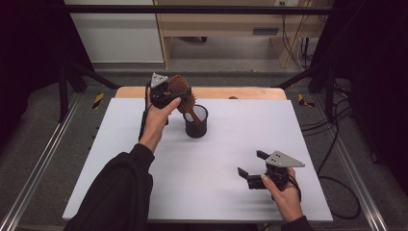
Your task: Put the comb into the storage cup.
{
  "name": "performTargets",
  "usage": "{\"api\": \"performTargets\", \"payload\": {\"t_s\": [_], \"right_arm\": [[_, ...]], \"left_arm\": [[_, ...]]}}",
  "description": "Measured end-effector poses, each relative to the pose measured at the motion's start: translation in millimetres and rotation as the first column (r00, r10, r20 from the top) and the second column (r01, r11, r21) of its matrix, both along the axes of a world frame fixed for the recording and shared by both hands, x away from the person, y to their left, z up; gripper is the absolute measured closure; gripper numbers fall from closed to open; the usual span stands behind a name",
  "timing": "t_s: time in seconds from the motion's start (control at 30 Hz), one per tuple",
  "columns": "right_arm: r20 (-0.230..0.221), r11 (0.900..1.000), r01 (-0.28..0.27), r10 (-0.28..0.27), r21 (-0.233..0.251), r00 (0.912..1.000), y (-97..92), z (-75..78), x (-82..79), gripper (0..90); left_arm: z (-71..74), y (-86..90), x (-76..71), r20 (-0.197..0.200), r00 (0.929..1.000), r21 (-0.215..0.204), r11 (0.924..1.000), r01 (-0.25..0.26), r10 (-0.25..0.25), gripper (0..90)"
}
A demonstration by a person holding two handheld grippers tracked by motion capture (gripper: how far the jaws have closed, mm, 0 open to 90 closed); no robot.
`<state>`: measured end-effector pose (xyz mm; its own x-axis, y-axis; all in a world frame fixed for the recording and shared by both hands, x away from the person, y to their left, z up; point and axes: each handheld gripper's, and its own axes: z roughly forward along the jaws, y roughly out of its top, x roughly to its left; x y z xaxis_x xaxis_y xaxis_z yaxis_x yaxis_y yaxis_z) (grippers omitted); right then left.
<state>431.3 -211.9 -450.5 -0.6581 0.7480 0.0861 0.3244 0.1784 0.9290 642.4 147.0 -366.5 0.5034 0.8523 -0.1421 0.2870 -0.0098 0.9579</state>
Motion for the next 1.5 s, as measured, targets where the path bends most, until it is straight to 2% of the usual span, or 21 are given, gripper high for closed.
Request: {"api": "performTargets", "payload": {"t_s": [0.23, 0.4, 0.63, 0.9, 1.13, 1.5], "right_arm": [[0.000, 1.0000, 0.000, 0.000, 0.000, 1.0000, 0.1, -0.1, 0.0, 3.4], [-0.001, 1.0000, 0.000, 0.000, 0.000, 1.0000, 0.3, -0.2, 0.1, 3.4], [-0.001, 1.0000, -0.003, 0.003, -0.001, 1.0000, 0.7, -0.2, -0.1, 3.4], [-0.002, 1.0000, -0.003, 0.003, -0.002, 1.0000, 0.7, -0.3, 0.2, 3.4], [-0.001, 1.0000, -0.007, 0.007, -0.003, 1.0000, 1.1, -0.3, 0.8, 3.4], [-0.001, 0.9999, -0.011, 0.011, -0.003, 0.9999, 1.3, -0.4, 2.0, 3.4]], "left_arm": [[-1.0, -1.2, -2.2, 0.001, 1.0000, 0.011, 0.9999, 0.003, -0.003, 2.7], [-1.6, 0.4, -5.3, 0.017, 0.9998, 0.021, 0.9997, -0.011, 0.011, 2.7], [-0.3, 5.8, -9.7, 0.028, 0.9994, 0.012, 0.9998, -0.018, 0.017, 2.7], [1.9, 10.1, -20.7, 0.056, 0.9983, 0.012, 0.9998, -0.015, 0.014, 2.7], [4.6, 11.6, -29.4, 0.076, 0.9970, 0.033, 0.9993, -0.020, 0.018, 2.7], [5.8, 19.2, -47.1, 0.080, 0.9966, 0.048, 0.9986, -0.023, 0.019, 2.8]]}}
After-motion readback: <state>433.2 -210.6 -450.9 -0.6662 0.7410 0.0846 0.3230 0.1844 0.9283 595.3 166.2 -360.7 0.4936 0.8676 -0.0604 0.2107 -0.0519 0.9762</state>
